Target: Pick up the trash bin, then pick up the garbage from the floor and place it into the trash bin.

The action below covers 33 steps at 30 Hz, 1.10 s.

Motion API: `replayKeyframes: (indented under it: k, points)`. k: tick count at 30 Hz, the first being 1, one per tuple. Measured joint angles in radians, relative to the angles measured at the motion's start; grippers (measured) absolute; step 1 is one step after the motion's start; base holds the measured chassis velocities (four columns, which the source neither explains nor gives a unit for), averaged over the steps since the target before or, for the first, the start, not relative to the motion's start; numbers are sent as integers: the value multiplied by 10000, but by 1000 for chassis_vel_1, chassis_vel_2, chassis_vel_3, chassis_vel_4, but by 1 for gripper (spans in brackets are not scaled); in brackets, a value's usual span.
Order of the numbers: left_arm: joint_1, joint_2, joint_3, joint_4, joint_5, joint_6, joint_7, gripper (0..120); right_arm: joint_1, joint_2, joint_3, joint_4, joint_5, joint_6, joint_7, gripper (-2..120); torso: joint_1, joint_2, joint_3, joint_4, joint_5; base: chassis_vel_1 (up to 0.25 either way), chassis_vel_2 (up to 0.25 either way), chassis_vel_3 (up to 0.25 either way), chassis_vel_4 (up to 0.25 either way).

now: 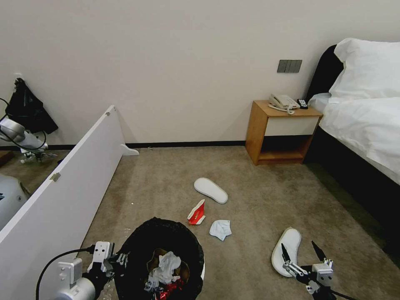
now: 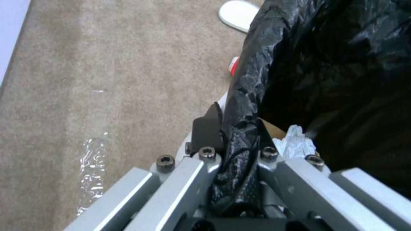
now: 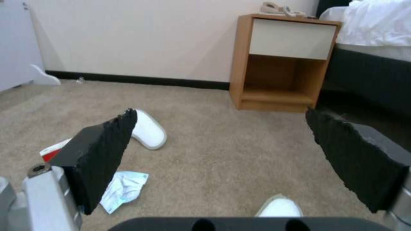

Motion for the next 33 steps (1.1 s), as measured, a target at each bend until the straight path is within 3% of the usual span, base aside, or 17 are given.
replayKeyframes:
  k: [23, 30, 33]
  points:
    - [-96, 70, 23, -13, -82, 13, -5, 3, -17, -10, -27, 35, -6, 1, 26, 100, 0, 3, 0, 1, 0, -7, 5, 5, -5]
    - [-365, 215, 363, 284, -211, 13, -4, 3, -257, -209, 49, 273, -10, 0, 29, 100, 0, 3, 0, 0, -2, -22, 13, 22, -13]
    - [-512, 499, 550, 454, -406, 13, 15, 3, -347, -411, 195, 229, 180, -12, 32, 100, 0, 3, 0, -2, -1, -9, 13, 16, -19]
